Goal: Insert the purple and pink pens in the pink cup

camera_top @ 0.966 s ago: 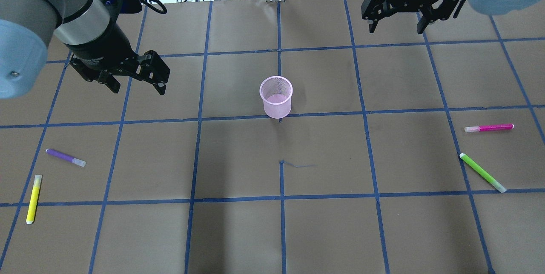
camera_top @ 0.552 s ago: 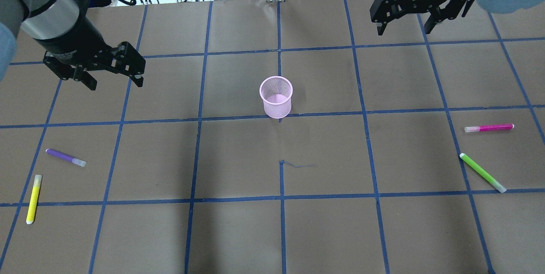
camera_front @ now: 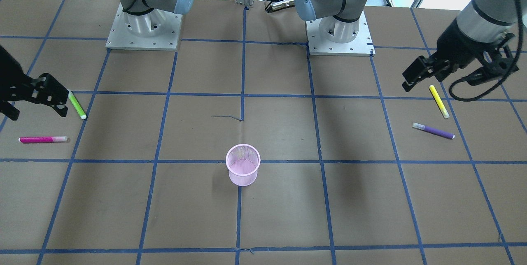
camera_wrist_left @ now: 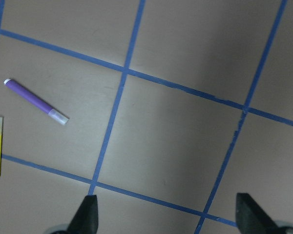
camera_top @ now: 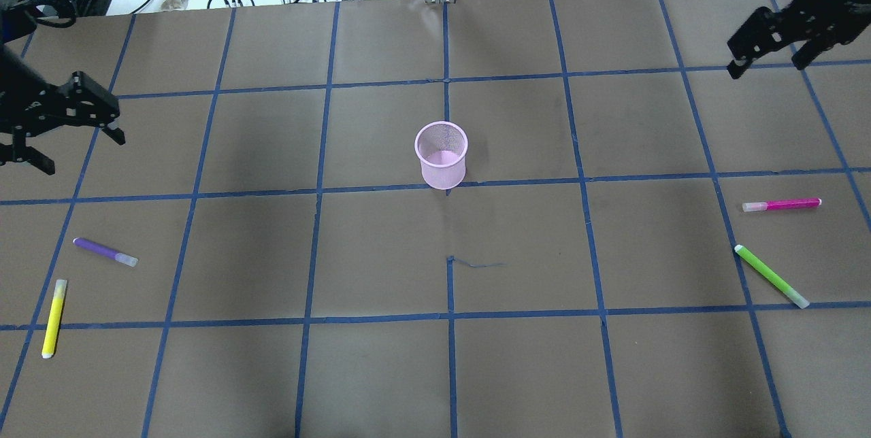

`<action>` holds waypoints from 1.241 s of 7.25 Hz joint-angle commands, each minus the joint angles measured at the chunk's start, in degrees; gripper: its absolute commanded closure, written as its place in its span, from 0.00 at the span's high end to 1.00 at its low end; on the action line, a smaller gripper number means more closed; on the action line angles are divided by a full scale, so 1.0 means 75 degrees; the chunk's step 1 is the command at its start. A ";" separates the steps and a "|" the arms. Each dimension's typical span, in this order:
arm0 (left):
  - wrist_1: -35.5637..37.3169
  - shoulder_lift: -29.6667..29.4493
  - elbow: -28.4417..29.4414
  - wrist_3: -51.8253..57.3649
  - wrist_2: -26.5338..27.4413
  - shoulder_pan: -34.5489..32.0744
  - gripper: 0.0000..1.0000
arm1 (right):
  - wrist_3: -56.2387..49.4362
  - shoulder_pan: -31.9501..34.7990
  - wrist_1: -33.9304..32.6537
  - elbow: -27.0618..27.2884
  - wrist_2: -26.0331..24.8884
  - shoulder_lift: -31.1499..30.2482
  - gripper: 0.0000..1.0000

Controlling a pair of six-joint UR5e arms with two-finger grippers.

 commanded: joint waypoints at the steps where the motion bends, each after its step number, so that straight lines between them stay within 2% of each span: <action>1: 0.0045 -0.0728 -0.0158 0.0049 -0.0373 0.1533 1.00 | -0.3811 -0.1303 -0.0312 0.0406 0.0185 0.0141 1.00; 4: 0.0138 -0.1853 -0.0206 0.0177 -0.0408 0.2496 1.00 | -0.7462 -0.2512 -0.0537 0.0454 0.1248 0.1041 1.00; 6: 0.0406 -0.2487 -0.0194 0.0529 -0.0396 0.2569 1.00 | -0.9390 -0.3041 -0.0525 0.0465 0.1847 0.1802 1.00; 7: 0.0965 -0.2792 -0.0206 0.0796 -0.0361 0.2569 1.00 | -0.9931 -0.3101 -0.0525 0.0466 0.2012 0.2084 1.00; 9: 0.1228 -0.3227 -0.0182 0.0647 -0.0407 0.2569 1.00 | -1.1929 -0.3101 -0.0444 0.0489 0.2014 0.2507 1.00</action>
